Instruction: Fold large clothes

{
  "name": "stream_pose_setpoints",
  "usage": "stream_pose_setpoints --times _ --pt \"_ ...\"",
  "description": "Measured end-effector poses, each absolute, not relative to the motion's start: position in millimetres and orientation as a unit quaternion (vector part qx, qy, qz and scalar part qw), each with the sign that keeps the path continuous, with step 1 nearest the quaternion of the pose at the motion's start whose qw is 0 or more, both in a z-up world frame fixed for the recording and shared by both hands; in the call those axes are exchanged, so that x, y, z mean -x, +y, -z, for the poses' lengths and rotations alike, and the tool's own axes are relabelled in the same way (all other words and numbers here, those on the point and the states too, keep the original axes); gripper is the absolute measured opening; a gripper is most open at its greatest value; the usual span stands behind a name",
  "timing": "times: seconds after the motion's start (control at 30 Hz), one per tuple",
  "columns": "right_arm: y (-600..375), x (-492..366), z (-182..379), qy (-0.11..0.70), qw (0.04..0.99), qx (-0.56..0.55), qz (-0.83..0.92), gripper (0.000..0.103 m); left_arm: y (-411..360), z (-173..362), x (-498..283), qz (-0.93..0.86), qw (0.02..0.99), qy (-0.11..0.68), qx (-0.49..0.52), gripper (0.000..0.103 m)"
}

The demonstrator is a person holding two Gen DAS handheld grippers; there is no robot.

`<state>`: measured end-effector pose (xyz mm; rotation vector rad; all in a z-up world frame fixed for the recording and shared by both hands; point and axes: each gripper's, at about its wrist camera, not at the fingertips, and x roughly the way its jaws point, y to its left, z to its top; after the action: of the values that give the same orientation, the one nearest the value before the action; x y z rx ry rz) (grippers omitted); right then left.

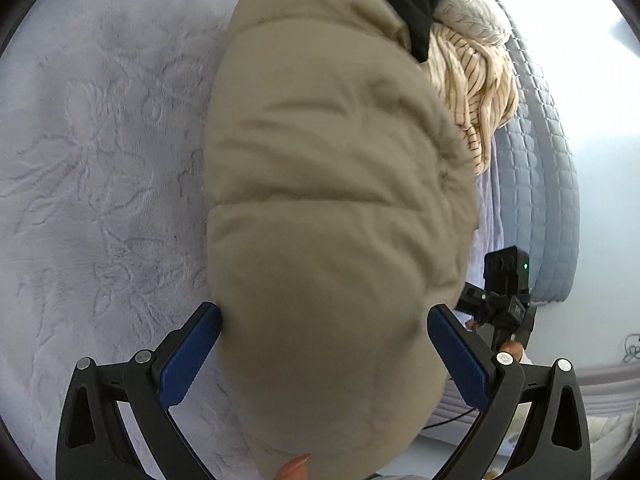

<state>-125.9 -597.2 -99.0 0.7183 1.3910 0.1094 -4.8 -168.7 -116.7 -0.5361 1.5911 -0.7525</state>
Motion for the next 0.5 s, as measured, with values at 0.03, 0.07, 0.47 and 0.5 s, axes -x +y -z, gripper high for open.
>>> stream_pose_setpoints --times 0.03,0.07,0.47,0.5 --pt "-597.0 122.0 104.3 0.633 0.704 -0.319 -0.05 0.103 -169.6 121.5 2.8 0.325 0.603 0.69 0.234 0.103" --pt "-596.1 118.9 108.4 0.637 0.7 -0.318 -0.052 0.103 -171.3 128.3 1.0 0.324 0.598 0.694 0.237 0.103" --pt "-591.3 91.4 154.3 0.631 0.654 -0.402 -0.115 0.103 -207.1 170.2 -7.1 0.325 0.561 0.707 0.282 0.103" --pt "-592.3 92.6 157.9 0.629 0.649 -0.414 -0.111 0.103 -208.4 168.4 -5.7 0.324 0.566 0.705 0.279 0.103"
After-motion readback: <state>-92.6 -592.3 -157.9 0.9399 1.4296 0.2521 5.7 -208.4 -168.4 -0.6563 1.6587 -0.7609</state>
